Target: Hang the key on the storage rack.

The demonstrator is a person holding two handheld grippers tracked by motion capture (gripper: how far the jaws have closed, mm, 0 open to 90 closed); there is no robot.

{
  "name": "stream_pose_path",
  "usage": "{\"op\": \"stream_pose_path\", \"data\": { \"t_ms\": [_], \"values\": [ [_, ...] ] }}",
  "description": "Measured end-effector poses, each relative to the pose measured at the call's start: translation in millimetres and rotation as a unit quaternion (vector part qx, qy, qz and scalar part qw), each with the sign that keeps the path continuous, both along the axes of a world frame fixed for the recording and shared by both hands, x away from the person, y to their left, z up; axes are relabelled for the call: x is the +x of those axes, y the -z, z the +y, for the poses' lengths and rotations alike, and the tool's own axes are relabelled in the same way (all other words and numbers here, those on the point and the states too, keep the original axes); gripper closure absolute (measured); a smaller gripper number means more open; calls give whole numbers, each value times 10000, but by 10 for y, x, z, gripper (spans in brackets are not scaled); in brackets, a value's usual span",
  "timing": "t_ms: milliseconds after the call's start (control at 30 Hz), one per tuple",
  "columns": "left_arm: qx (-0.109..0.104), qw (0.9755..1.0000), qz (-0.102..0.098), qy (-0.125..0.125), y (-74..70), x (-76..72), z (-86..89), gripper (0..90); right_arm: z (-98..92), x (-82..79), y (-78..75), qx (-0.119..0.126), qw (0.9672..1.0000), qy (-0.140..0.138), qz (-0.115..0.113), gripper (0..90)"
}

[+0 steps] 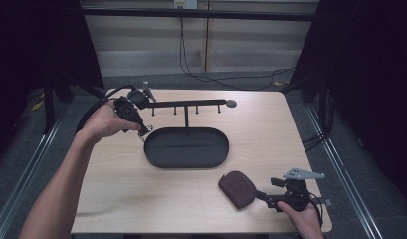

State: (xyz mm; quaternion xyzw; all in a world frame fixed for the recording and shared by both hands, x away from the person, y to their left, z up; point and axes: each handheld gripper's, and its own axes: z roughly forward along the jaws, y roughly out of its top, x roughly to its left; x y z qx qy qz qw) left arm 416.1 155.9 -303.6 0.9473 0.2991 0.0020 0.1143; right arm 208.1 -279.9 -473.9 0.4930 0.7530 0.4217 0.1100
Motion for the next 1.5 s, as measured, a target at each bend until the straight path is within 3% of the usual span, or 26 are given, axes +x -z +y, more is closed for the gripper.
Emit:
{"op": "stream_pose_path", "data": {
  "t_ms": [767,933,1100,1200,1300,1500],
  "values": [
    [135,9998,-105,40,-151,214,-109,855,0,4,3,26,10000,-27,22,155],
    [112,9999,-95,12,-152,266,-120,855,4,2,3,13,10000,-42,17,155],
    [263,9996,-29,19,-110,314,-157,854,1,3,3,25,10000,-58,20,155],
    [203,9998,2,9,-104,346,-155,854,3,1,2,25,10000,-69,18,155],
    [310,9995,6,-38,-61,374,-180,854,5,1,2,29,10000,-83,10,155],
    [311,9995,-38,-101,-60,419,-160,853,4,1,2,24,10000,-91,9,155]
  ]
}}
